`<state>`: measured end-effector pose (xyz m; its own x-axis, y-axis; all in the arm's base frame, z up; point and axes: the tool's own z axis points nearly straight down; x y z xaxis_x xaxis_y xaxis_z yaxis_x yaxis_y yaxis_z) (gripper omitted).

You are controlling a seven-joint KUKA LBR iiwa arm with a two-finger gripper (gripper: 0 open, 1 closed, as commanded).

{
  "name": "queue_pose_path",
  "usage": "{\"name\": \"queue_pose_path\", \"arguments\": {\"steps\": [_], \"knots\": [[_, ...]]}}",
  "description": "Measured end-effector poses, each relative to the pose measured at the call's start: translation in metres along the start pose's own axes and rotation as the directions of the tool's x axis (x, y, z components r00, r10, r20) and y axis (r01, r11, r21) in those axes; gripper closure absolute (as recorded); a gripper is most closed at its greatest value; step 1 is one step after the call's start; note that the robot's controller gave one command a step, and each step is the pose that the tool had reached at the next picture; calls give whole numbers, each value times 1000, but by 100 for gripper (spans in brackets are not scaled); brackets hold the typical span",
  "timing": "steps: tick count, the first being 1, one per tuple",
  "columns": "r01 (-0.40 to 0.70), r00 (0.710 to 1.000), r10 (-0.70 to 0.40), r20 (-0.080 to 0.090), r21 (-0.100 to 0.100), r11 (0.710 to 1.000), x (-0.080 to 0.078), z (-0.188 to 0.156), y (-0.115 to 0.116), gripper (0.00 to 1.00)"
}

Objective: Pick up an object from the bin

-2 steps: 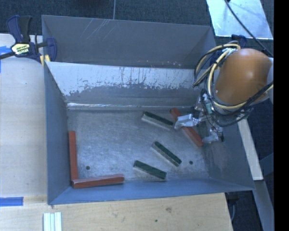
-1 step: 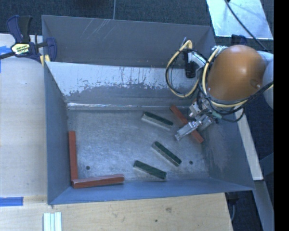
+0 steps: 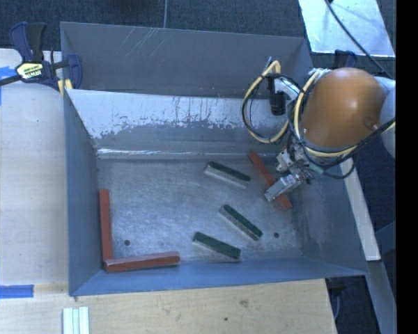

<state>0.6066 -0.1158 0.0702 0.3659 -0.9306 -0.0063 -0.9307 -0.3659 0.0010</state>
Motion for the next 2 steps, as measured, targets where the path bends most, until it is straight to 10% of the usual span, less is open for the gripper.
{"name": "queue_pose_path", "arguments": {"steps": [2], "knots": [[-57,998,58,-10,10,998,11,-202,11,100]]}}
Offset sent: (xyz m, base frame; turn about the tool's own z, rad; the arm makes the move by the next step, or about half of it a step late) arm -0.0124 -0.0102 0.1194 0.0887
